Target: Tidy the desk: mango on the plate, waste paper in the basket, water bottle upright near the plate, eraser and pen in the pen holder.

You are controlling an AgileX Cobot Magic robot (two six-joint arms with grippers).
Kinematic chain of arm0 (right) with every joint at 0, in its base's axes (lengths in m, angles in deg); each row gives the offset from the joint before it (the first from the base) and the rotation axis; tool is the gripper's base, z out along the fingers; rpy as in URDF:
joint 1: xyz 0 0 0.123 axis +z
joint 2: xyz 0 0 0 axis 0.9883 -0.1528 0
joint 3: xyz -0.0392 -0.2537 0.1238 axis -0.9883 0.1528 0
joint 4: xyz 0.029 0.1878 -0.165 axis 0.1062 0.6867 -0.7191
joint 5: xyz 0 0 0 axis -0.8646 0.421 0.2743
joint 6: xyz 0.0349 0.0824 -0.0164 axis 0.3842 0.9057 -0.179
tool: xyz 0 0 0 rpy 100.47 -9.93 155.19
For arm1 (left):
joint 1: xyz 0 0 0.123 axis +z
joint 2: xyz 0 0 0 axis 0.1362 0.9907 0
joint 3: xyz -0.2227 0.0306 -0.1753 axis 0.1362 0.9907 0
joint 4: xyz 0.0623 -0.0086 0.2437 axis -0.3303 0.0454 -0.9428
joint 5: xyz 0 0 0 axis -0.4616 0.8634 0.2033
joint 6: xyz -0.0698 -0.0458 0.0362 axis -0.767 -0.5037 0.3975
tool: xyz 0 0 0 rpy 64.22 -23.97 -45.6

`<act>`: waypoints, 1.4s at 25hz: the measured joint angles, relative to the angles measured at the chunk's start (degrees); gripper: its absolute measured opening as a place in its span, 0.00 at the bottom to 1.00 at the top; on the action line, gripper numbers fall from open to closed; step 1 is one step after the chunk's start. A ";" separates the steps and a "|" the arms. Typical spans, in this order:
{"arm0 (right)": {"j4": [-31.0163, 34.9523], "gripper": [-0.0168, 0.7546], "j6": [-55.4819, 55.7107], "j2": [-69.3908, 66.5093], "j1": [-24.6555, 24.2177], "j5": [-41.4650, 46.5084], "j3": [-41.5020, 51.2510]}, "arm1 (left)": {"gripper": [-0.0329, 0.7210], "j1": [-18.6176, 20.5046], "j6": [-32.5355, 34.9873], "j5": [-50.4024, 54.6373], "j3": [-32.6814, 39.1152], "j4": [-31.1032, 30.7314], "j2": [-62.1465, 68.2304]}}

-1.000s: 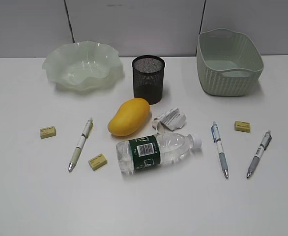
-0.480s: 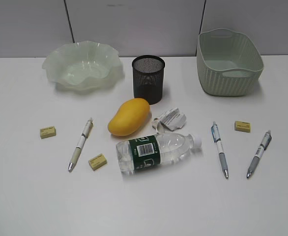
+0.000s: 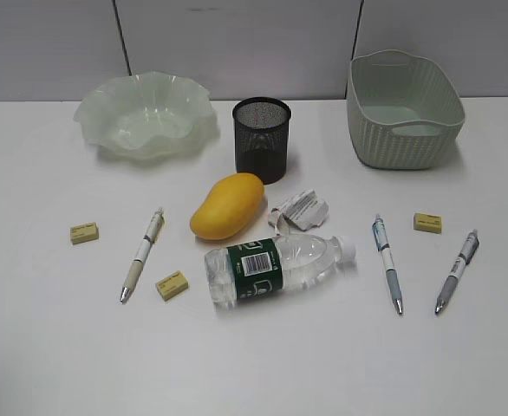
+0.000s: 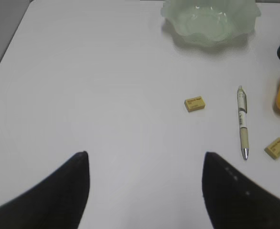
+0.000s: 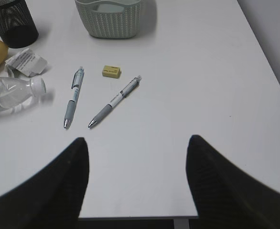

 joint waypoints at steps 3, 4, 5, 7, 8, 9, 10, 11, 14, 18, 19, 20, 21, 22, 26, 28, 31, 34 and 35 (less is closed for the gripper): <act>0.00 0.68 0.00 0.00 0.00 0.00 0.00 | 0.78 0.00 0.00 -3.30 -0.54 0.00 3.14; 0.00 0.68 0.00 0.00 0.00 0.00 0.00 | 0.78 0.00 0.00 -3.96 -0.66 0.00 4.28; 0.00 0.68 0.00 0.00 0.00 0.00 0.00 | 0.78 0.00 0.00 -4.52 -0.78 0.00 5.44; 0.00 0.68 0.00 0.00 0.00 0.00 0.00 | 0.78 0.00 0.00 -5.74 -0.98 0.57 7.67; 0.00 0.68 0.00 0.00 0.00 0.00 0.00 | 0.78 0.00 0.00 -6.17 -1.06 0.57 8.89; 0.00 0.68 0.00 0.00 0.00 0.00 0.00 | 0.78 0.00 0.00 -6.61 -1.33 0.97 10.14; 0.00 0.68 0.00 0.00 0.00 0.00 0.00 | 0.78 0.00 0.00 -7.02 -1.66 1.23 11.17; 0.00 0.68 0.00 0.00 0.00 0.00 0.00 | 0.78 0.00 0.00 -7.20 -2.07 1.46 12.45; 0.00 0.68 0.00 0.00 0.00 0.00 0.00 | 0.78 0.00 0.00 -7.36 -3.97 1.64 16.59; 0.04 0.68 0.00 0.00 0.00 0.00 0.00 | 0.78 -1.11 0.00 -7.76 -7.55 1.64 22.71; 0.04 0.68 0.00 0.00 0.00 0.00 0.00 | 0.78 -1.65 0.06 -7.76 -8.48 1.64 24.65; 0.04 0.68 0.00 0.00 0.00 0.00 0.00 | 0.78 -2.37 0.11 -7.76 -9.60 1.64 27.39; 0.04 0.68 0.00 0.00 0.00 0.00 0.00 | 0.78 -3.10 0.17 -7.82 -10.53 1.64 28.70; 0.04 0.68 0.00 0.00 0.00 0.00 0.00 | 0.78 -3.68 0.17 -7.82 -11.46 1.64 29.99; 0.06 0.68 0.00 0.00 0.00 0.00 0.00 | 0.78 -6.56 0.22 -8.01 -14.63 1.64 35.26; 0.06 0.68 0.00 0.00 0.00 0.00 0.00 | 0.78 -8.36 0.22 -8.14 -15.98 1.64 37.86; 0.06 0.68 0.00 0.00 0.00 0.00 0.00 | 0.78 -11.05 0.28 -8.19 -17.73 1.64 41.59; 0.06 0.68 0.00 0.00 0.00 0.00 0.00 | 0.78 -13.63 0.41 -8.19 -19.61 1.64 45.24; 0.06 0.68 0.00 0.00 0.00 0.00 0.00 | 0.78 -14.48 0.46 -8.19 -20.26 1.64 46.22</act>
